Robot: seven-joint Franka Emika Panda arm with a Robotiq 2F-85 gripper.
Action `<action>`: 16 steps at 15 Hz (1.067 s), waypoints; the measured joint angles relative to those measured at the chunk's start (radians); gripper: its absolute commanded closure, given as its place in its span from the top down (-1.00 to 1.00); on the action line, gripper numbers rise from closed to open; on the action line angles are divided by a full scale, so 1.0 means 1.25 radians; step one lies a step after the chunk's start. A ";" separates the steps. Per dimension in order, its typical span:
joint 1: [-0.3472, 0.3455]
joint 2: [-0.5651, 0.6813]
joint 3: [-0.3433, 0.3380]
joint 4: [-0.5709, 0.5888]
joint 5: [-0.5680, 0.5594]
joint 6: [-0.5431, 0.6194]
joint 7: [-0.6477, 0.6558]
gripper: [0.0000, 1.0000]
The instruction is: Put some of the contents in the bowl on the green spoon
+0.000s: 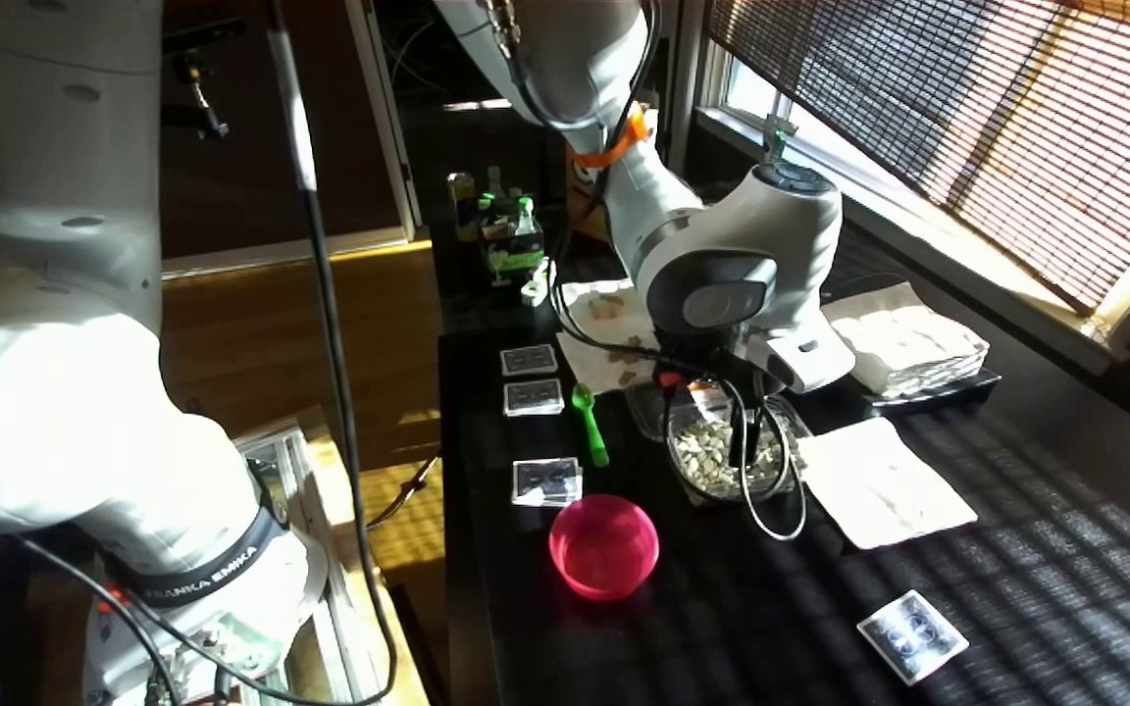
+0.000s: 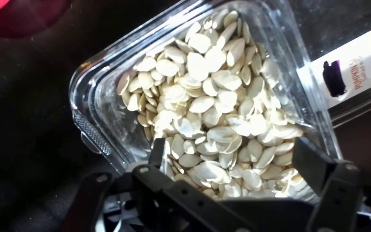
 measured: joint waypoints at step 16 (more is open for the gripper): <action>-0.012 0.035 0.015 0.006 0.103 0.007 -0.009 0.41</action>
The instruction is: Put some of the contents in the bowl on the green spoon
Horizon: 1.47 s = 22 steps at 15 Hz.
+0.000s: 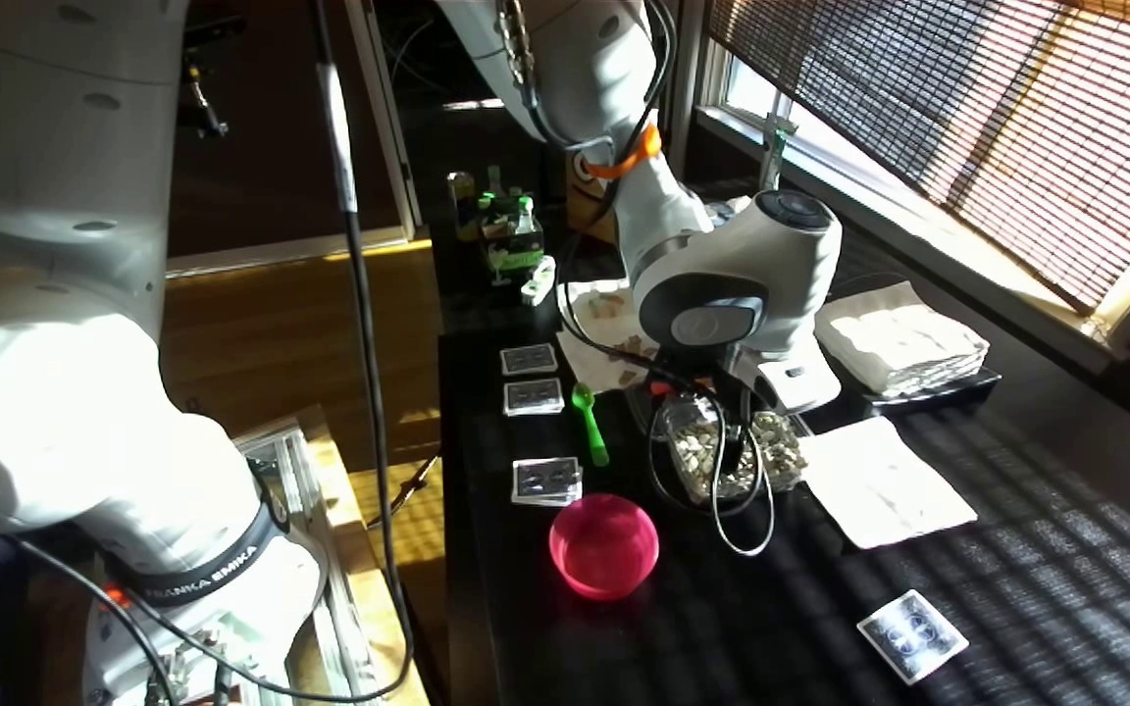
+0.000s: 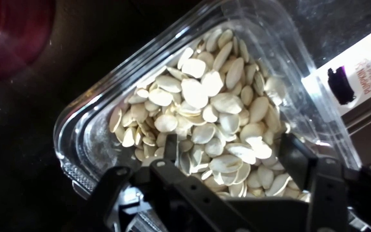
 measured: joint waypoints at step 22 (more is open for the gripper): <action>-0.010 -0.002 0.000 0.010 0.013 0.034 0.000 -0.49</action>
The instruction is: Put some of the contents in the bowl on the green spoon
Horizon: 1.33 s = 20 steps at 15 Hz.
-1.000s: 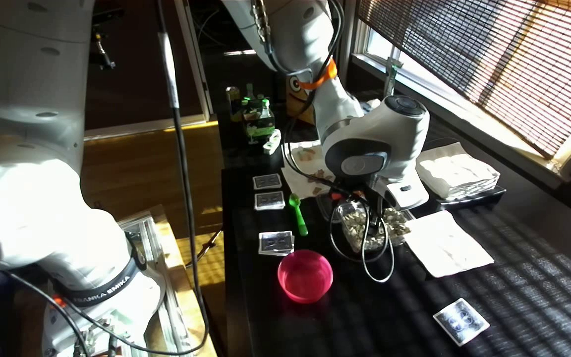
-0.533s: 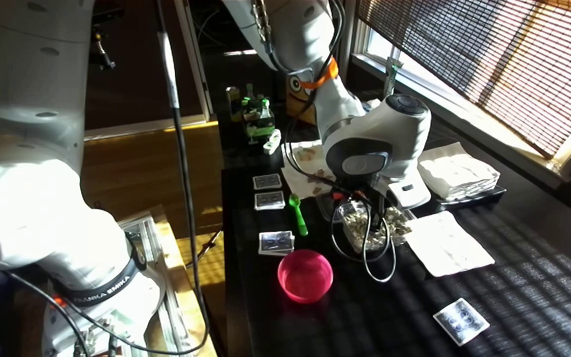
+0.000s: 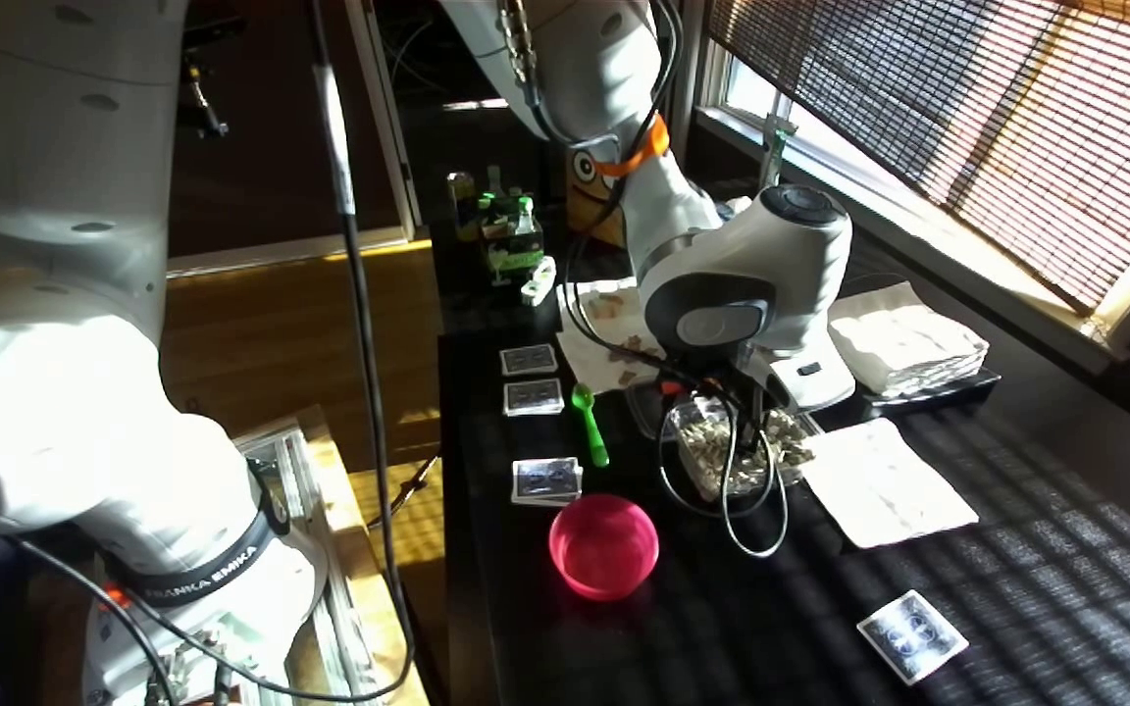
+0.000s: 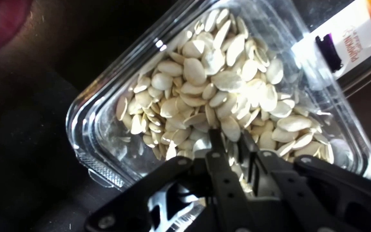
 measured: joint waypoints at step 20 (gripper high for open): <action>0.013 -0.035 -0.001 -0.021 0.000 0.014 -0.007 -0.93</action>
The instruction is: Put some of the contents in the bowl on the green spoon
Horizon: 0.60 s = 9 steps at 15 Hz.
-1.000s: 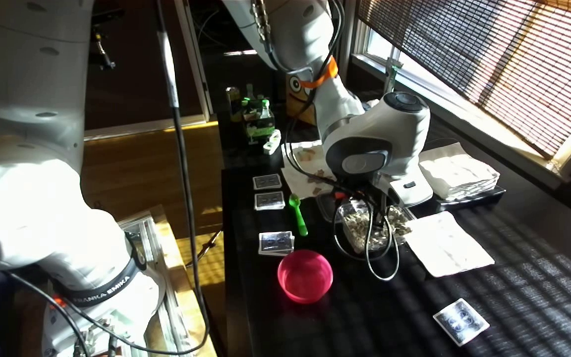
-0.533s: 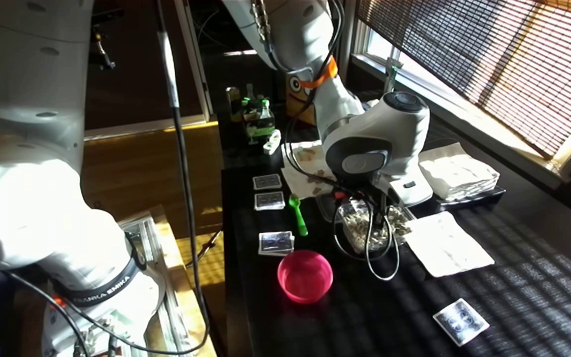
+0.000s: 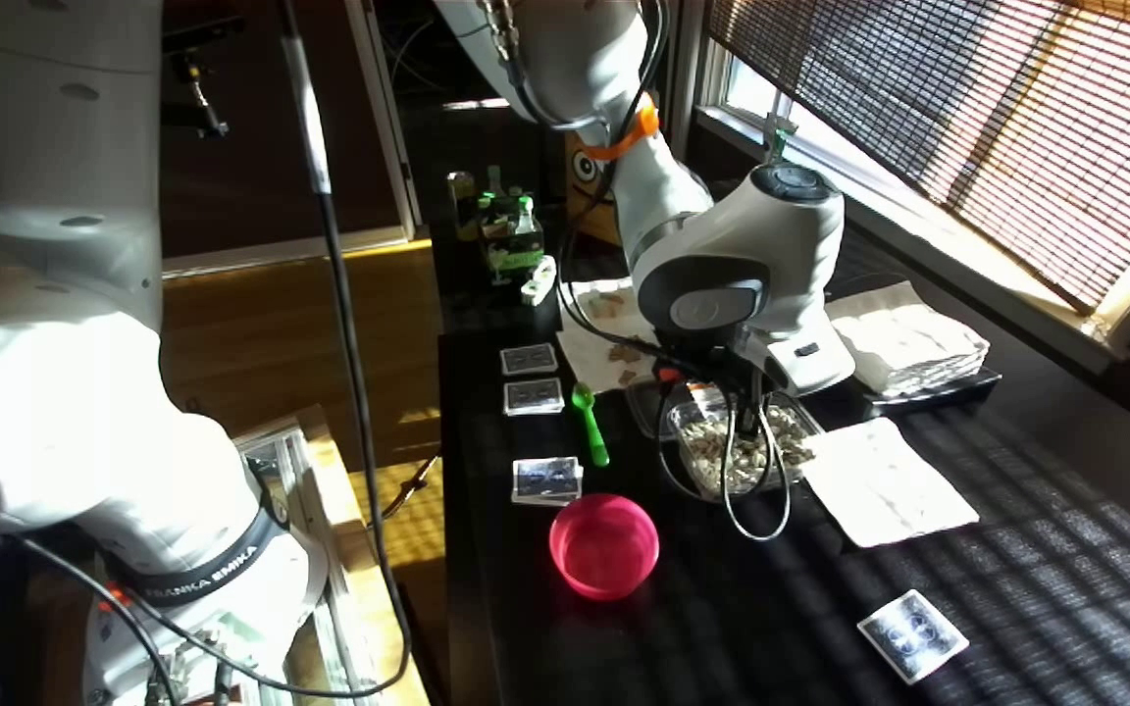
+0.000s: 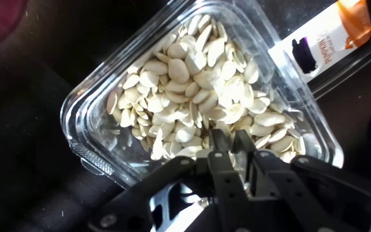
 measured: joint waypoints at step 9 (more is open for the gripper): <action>0.000 -0.050 0.001 -0.040 0.000 0.001 -0.030 -0.96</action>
